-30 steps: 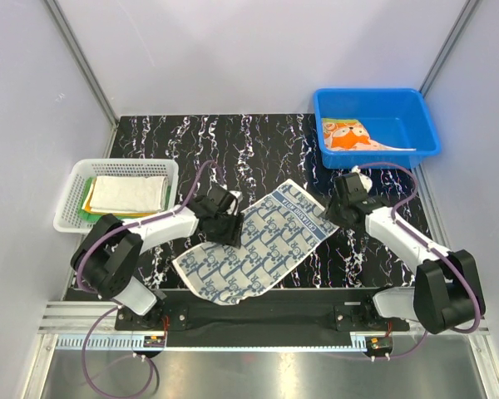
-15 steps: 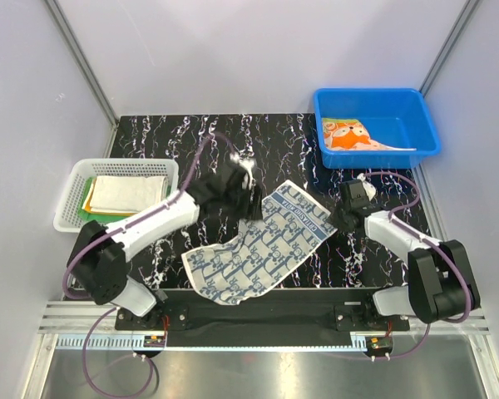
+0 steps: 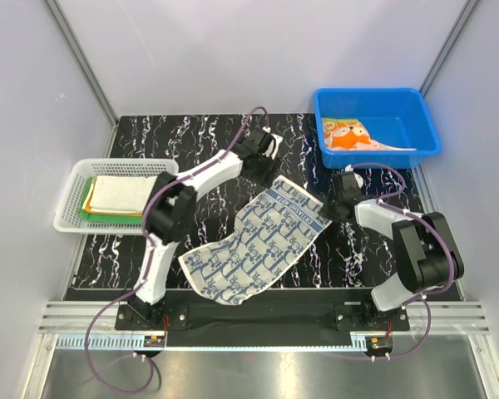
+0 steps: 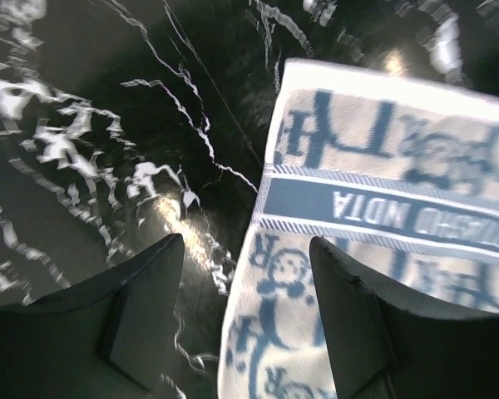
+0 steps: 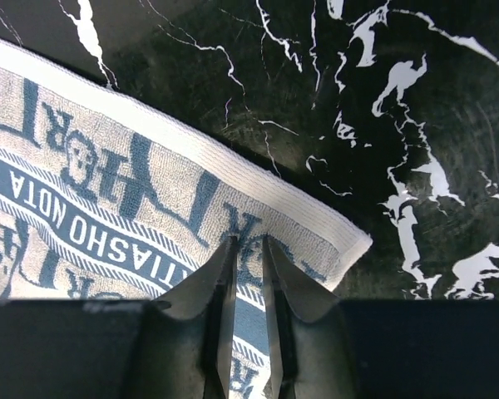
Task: Fold and stack the towels
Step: Flatten out the crumpled towel
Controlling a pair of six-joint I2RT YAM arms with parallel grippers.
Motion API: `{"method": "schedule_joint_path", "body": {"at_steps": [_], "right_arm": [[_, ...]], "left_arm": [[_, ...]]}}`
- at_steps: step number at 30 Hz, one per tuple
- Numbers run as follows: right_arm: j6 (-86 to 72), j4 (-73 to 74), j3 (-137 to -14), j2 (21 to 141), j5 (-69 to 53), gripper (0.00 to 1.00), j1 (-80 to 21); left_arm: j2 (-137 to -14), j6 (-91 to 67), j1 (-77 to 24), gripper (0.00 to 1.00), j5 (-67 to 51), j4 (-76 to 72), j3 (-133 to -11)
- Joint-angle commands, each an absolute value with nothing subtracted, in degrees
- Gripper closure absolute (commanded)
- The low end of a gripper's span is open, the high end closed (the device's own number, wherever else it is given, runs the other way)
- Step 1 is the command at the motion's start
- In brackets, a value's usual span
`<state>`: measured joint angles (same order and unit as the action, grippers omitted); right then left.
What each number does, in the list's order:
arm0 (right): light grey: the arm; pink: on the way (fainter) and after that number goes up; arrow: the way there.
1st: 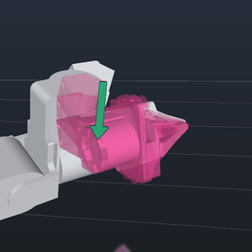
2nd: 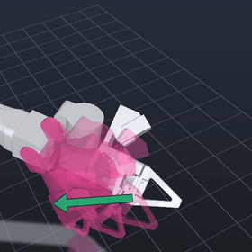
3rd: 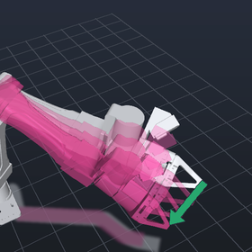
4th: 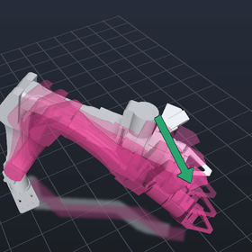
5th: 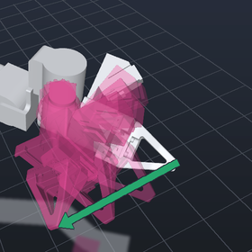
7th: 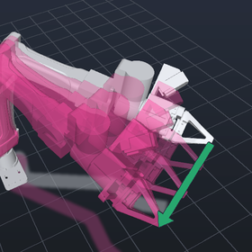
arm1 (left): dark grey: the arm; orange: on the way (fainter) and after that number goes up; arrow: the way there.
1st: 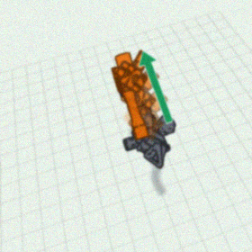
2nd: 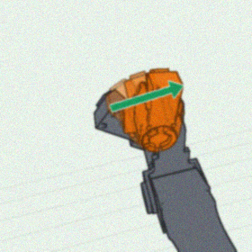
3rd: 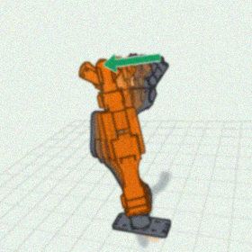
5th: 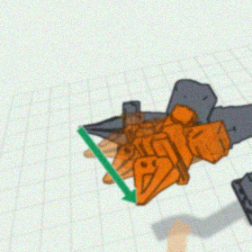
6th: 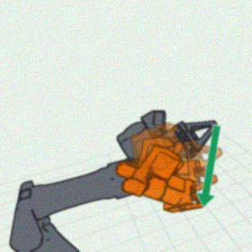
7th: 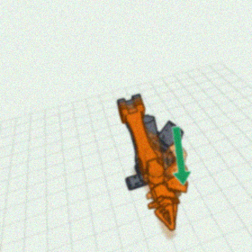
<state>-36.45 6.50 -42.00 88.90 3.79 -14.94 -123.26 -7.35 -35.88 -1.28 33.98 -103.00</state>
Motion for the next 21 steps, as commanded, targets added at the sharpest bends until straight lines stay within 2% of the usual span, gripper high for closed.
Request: {"method": "schedule_joint_path", "body": {"at_steps": [1, 8, 21], "right_arm": [[-33.5, 9.7, -45.3, 88.0, 5.7, 0.74, -14.8], [-34.9, 17.1, -44.7, 77.6, 10.6, 0.61, -14.2], [-38.2, 13.7, -39.6, 78.7, 12.4, 0.58, -11.3]], "left_arm": [[-127.0, -1.8, -35.6, 0.33, -1.8, 34.7, -110.4], [-134.6, -1.6, -35.6, 0.33, -2.2, 33.6, -116.5], [-139.6, -2.3, -36.0, 0.35, -6.4, 30.5, -119.3]]}}
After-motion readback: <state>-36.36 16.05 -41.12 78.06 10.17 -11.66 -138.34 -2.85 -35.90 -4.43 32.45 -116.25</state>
